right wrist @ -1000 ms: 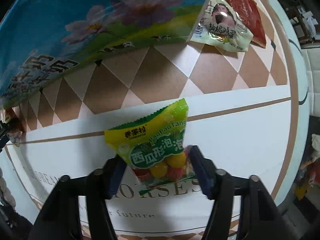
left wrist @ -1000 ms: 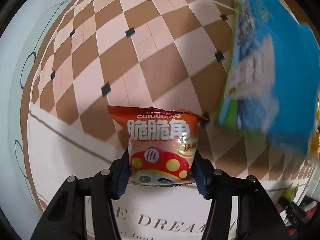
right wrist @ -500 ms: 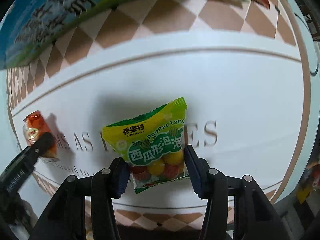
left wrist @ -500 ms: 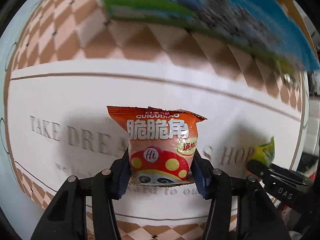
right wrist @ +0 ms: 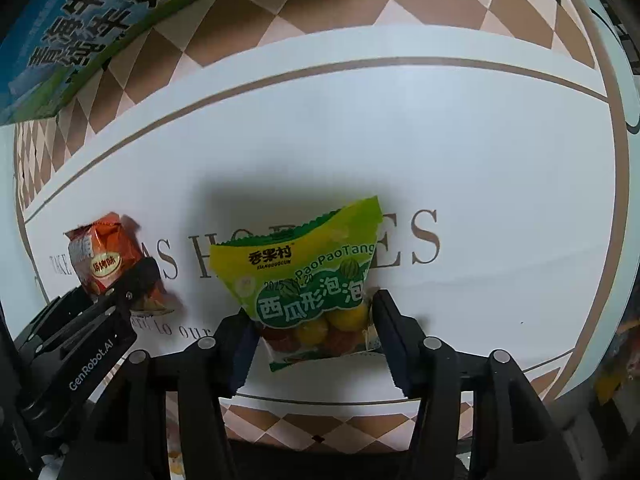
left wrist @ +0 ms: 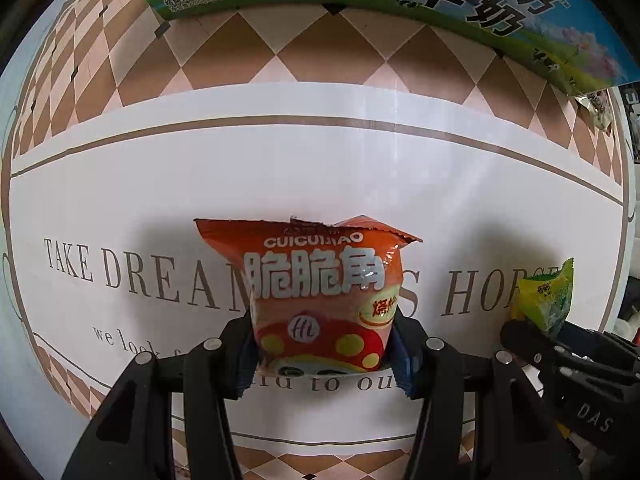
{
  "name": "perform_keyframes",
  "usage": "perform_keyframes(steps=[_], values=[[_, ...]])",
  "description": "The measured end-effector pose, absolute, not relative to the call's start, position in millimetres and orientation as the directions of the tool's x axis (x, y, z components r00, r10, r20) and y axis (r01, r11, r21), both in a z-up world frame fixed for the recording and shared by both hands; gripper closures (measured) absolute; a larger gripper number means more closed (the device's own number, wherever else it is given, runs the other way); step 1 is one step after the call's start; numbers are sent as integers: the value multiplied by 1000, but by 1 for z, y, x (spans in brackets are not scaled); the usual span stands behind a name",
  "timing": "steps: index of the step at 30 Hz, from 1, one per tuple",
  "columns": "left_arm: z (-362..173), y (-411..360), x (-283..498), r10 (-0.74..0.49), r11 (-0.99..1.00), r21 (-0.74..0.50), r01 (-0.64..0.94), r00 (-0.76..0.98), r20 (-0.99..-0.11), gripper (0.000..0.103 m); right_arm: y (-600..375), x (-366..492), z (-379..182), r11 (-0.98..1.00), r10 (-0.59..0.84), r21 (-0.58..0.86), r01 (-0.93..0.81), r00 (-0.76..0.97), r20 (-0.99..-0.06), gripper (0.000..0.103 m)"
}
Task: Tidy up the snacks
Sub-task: 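Carry both packets into the cardboard box and open both tools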
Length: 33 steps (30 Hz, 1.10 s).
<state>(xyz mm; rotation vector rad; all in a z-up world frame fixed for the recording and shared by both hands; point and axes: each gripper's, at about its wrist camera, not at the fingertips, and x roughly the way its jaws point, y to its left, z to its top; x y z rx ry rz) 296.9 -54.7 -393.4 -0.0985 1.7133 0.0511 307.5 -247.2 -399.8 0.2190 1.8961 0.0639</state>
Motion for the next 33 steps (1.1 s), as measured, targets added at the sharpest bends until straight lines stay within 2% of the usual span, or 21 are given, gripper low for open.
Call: perform_keyframes(steps=[7, 9, 11, 15, 27, 33], values=[[-393, -64, 300, -26, 996, -14, -89, -136, -990, 53, -233, 285, -415, 988, 151, 129, 88, -325, -934, 41], [-392, -66, 299, -30, 996, -18, -90, -131, -991, 55, -225, 287, -414, 989, 146, 126, 84, -312, -939, 42], [-386, -64, 298, -33, 996, -22, -88, -124, -992, 55, -222, 282, -411, 991, 133, 119, 68, -294, -947, 47], [-364, -68, 299, -43, 997, -37, -70, -89, -995, 55, -224, 268, -402, 987, 156, 142, 71, -267, -951, 48], [-237, -66, 354, -142, 988, -147, -38, 114, -983, 55, -255, 293, -292, 955, 295, 290, 60, -78, -952, 48], [-189, -49, 415, -126, 991, -132, -21, 189, -974, 55, -261, 359, -218, 939, 340, 341, 37, 36, -940, 48]])
